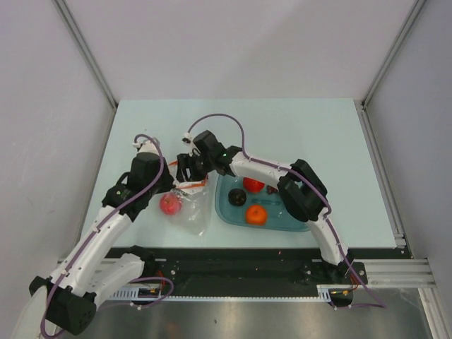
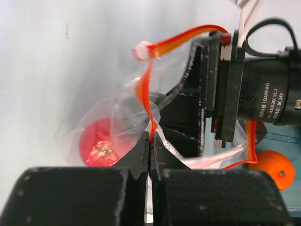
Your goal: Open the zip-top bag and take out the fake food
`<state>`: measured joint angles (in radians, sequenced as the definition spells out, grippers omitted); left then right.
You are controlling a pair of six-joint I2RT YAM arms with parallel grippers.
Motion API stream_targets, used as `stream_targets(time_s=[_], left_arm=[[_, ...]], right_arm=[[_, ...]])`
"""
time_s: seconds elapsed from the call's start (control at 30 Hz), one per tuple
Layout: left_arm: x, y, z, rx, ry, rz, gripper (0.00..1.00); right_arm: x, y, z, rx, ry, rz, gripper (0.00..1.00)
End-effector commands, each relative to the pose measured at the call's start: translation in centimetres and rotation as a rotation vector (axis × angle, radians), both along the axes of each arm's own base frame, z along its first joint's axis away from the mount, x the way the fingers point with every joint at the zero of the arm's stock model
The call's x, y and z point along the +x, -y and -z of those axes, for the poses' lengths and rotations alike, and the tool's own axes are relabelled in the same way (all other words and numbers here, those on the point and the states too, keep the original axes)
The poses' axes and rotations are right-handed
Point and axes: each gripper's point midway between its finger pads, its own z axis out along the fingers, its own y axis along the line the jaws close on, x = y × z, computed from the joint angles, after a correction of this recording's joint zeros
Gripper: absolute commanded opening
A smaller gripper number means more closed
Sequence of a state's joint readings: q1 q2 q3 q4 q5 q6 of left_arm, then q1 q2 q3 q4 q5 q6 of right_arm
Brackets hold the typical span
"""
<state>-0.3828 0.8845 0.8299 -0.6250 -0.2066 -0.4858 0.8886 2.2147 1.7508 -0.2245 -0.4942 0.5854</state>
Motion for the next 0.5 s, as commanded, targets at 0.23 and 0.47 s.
stream_targets(time_s=[0.23, 0.47], left_arm=[[0.5, 2.1, -0.5, -0.072, -0.015, 0.078, 0.0], [-0.7, 3.4, 0.1, -0.133, -0.029, 0.14, 0.0]], right_arm=[[0.9, -1.0, -6.9, -0.003, -0.101, 0.173, 0.0], [1.0, -0.2, -8.8, 0.025, -0.297, 0.299, 0.0]])
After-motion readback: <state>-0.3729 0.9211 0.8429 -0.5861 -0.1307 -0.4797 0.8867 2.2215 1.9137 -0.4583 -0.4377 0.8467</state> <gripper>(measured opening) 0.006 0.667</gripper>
